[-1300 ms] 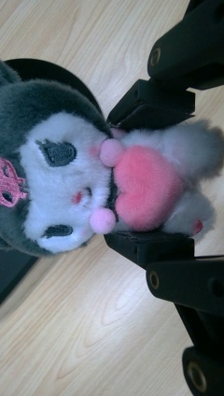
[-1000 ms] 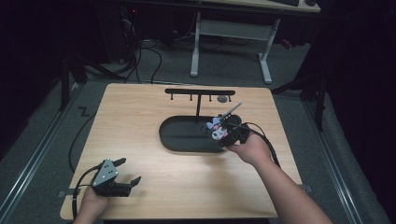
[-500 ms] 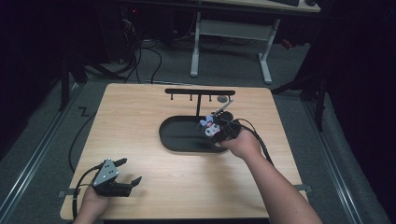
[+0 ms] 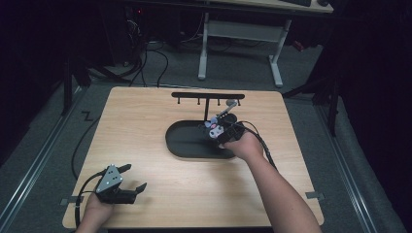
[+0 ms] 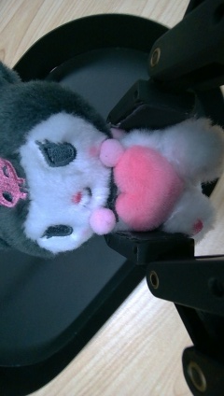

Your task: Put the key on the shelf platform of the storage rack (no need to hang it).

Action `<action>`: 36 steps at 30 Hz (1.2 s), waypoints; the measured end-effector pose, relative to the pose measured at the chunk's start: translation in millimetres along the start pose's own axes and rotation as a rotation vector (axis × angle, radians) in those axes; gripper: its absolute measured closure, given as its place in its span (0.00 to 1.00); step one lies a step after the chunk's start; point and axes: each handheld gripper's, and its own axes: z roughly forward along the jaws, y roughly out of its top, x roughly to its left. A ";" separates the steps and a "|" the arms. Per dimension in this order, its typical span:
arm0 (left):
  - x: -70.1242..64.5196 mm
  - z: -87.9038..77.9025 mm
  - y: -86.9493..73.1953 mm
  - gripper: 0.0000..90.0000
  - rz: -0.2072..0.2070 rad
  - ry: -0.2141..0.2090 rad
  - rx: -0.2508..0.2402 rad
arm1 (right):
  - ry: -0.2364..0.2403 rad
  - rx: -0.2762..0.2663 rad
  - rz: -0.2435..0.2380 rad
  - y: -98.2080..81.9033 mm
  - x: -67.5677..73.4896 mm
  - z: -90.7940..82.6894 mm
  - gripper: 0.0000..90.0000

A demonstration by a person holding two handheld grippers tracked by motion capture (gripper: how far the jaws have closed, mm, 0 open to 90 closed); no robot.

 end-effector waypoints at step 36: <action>-0.4 1.8 -1.0 0.14 0.002 -0.005 0.018 | 0.018 0.089 0.003 -8.4 -2.9 28.8 0.40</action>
